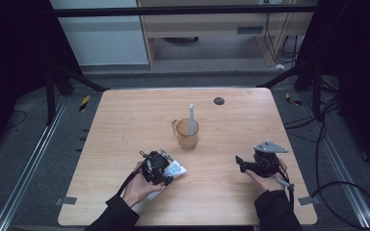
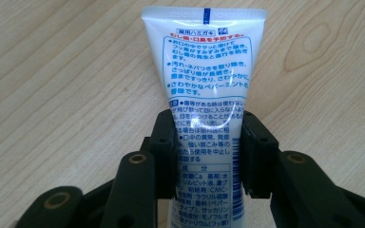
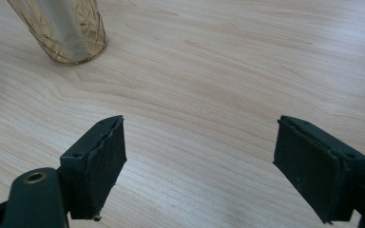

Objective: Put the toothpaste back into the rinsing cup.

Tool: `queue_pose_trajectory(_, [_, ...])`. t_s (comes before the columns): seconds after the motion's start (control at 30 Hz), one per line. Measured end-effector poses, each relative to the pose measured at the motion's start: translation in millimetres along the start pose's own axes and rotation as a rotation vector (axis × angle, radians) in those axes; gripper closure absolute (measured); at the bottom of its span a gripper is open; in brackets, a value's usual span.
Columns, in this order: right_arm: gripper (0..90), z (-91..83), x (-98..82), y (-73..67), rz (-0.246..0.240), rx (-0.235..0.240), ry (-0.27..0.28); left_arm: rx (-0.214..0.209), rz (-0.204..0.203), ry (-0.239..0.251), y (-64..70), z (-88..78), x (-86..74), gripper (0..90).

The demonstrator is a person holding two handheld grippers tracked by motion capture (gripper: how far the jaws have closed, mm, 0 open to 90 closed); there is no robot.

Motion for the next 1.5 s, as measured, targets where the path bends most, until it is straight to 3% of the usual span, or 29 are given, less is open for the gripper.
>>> queue_pose_trajectory(0.47, [17.7,-2.1,-1.0,4.6,0.007,-0.013,0.004,0.055,-0.077,0.234,-21.1,-56.3,20.5,66.2])
queue_pose_trajectory(0.77, [17.3,-3.0,-0.6,5.9,0.008,-0.020,0.008,0.144,-0.142,0.367,-48.2,-83.9,35.2,66.3])
queue_pose_trajectory(1.1, [15.6,-2.4,-0.6,7.1,0.013,-0.024,0.016,0.210,-0.189,0.522,-67.0,-104.6,74.5,66.6])
queue_pose_trajectory(1.5, [13.8,-1.9,-0.6,8.4,0.013,-0.029,0.022,0.242,-0.265,0.702,-77.0,-115.9,114.3,66.8])
Point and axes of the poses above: each handheld gripper's, and its own axes: z roughly forward along the jaws, x roughly out of its top, y roughly to its right, the point moved 10 cm from there along z, roughly forward along the jaws, and after that the axes turned 2 degrees about -z, right-handed, at the moved point
